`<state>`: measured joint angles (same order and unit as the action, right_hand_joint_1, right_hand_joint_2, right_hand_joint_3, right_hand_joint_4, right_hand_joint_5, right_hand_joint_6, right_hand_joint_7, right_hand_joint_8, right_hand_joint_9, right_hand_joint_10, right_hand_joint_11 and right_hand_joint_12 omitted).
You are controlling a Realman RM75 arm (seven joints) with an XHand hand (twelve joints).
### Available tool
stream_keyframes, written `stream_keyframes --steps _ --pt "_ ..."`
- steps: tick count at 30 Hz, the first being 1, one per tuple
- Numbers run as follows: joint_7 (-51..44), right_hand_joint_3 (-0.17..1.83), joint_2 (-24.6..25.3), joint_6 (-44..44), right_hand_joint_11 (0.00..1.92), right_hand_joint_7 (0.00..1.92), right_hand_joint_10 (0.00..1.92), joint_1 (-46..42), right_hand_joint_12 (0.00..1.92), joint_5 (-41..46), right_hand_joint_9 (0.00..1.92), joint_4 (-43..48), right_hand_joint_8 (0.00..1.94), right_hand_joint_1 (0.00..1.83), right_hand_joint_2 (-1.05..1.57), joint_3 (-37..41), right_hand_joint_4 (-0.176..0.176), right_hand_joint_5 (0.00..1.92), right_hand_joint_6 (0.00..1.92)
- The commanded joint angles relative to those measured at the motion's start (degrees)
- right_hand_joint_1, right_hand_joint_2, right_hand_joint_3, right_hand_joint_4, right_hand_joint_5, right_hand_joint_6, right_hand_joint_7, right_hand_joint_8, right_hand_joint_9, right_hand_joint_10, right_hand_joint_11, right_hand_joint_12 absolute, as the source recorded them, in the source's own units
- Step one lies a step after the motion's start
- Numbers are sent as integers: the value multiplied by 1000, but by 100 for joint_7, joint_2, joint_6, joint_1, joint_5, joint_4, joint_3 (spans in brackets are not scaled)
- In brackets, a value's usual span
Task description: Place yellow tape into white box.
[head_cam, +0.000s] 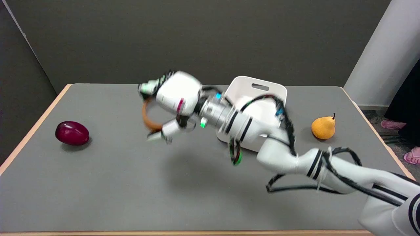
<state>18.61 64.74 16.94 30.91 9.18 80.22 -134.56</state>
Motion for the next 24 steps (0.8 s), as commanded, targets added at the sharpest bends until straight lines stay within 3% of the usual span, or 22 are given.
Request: stream_keyframes --steps 1,13,24 --pt "-1201 432 -631 -381 834 888 1306 612 1690 67 878 159 1377 1182 1042 2258 -105 612 1507" --pt "-1273 424 -1173 -42 827 887 1301 122 1670 788 877 -1580 1380 1183 1047 2699 -110 610 1503" --pt "-1209 428 -1282 304 827 887 1300 -450 1670 1228 876 -2460 1380 1183 1045 2091 -108 611 1503"
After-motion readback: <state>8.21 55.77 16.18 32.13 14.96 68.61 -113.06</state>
